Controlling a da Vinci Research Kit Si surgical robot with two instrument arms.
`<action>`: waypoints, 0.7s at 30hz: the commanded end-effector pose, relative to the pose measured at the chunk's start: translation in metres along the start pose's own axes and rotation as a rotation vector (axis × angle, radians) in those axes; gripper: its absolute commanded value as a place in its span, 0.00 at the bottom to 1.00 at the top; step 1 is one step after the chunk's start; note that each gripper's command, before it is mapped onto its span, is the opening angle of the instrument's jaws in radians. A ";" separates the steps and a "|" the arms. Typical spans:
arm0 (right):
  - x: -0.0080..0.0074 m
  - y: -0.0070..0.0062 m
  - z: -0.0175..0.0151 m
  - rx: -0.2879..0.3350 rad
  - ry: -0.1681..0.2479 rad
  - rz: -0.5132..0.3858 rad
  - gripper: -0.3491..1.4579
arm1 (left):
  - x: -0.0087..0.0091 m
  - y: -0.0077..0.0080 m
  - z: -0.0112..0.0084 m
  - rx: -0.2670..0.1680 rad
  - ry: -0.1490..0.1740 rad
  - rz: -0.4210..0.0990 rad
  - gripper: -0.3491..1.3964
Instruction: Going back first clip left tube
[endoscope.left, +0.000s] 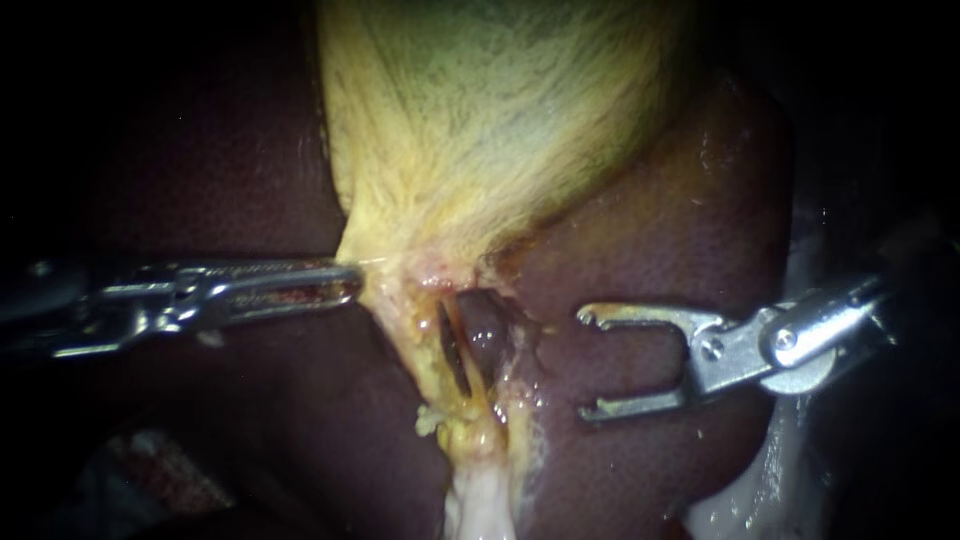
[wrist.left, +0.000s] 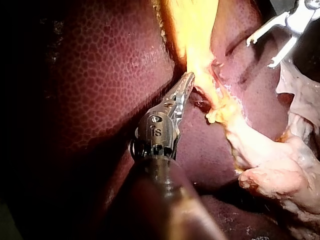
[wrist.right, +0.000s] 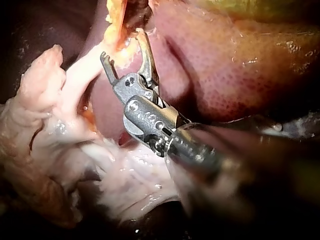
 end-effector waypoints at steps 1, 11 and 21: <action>-0.0001 0.0000 0.0000 0.000 -0.001 0.001 0.52 | 0.0003 0.0000 0.0004 0.002 0.000 0.002 0.00; -0.0004 -0.0001 -0.0006 0.003 0.000 -0.001 0.52 | 0.0028 -0.0003 0.0051 0.032 0.004 0.005 0.00; 0.0000 0.0001 -0.0009 0.004 0.000 -0.016 0.52 | 0.0032 -0.0014 0.0076 0.048 0.004 0.010 0.00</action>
